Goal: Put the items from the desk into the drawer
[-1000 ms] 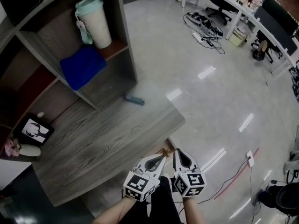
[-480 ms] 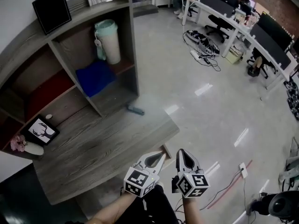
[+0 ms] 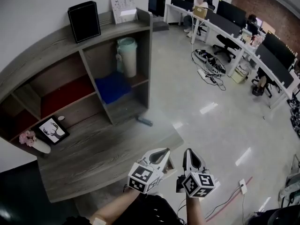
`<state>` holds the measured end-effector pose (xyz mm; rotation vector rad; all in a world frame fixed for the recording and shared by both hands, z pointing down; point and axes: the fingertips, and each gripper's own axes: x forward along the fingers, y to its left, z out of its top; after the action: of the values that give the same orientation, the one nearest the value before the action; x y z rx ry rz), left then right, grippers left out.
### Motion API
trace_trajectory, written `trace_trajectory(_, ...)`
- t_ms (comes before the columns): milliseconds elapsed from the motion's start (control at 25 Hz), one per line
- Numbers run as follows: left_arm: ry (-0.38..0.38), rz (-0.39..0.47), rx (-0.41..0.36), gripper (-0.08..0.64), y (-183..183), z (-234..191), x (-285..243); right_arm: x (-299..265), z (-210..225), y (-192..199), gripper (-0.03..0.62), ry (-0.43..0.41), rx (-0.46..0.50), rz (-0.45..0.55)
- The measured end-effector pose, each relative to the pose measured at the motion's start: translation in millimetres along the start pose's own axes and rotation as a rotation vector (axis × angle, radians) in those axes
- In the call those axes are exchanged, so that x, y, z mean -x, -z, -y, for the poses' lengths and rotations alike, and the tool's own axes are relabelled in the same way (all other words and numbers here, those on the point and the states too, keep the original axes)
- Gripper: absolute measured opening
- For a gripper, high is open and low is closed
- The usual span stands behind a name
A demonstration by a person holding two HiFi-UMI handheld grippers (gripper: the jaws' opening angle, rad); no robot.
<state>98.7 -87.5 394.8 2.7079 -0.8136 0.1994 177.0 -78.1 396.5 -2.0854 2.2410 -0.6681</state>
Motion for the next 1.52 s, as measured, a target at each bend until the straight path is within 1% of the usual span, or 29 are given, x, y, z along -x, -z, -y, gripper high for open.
trace_trajectory(200, -0.042, 0.038, -0.024, 0.011, -16.7, -14.5, 13.8, -9.5, -24.2, -12.5, 0.012, -0.053, 0.038, 0.012)
trace_trajectory(360, -0.09, 0.058, -0.023, 0.011, -22.0, -29.6, 30.3, -19.6, -54.1, -15.7, 0.012, -0.116, 0.085, 0.017)
trace_trajectory(520, -0.141, 0.071, -0.02, 0.011, -23.6, -44.6, 49.2, -27.7, -89.0, -14.7, 0.012, -0.187, 0.142, 0.022)
trace_trajectory(720, -0.183, 0.077, -0.021, 0.011, -25.2, -59.4, 69.2, -32.2, -125.0, -6.5, 0.012, -0.268, 0.171, 0.013)
trace_trajectory(960, -0.2, 0.105, 0.001, 0.011, -26.9, -66.5, 80.4, -35.8, -137.9, -0.9, 0.012, -0.29, 0.181, 0.001)
trace_trajectory(1080, -0.219, 0.095, 0.002, 0.011, -23.8, -71.4, 83.1, -37.4, -139.7, -0.1, 0.012, -0.294, 0.177, 0.002)
trace_trajectory(1160, -0.228, 0.094, 0.008, 0.011, -22.0, -75.3, 85.1, -36.7, -144.6, -1.6, 0.012, -0.321, 0.177, 0.022)
trace_trajectory(1240, -0.229, 0.101, 0.018, 0.011, -22.4, -78.6, 86.4, -34.8, -151.8, -4.4, 0.012, -0.366, 0.172, 0.052)
trace_trajectory(1320, -0.228, 0.105, 0.02, 0.011, -23.3, -80.9, 86.7, -33.9, -156.2, -5.9, 0.012, -0.389, 0.17, 0.07)
trace_trajectory(1520, -0.23, 0.1, 0.01, 0.011, -25.7, -87.1, 85.5, -39.3, -161.8, -5.0, 0.012, -0.409, 0.235, 0.07)
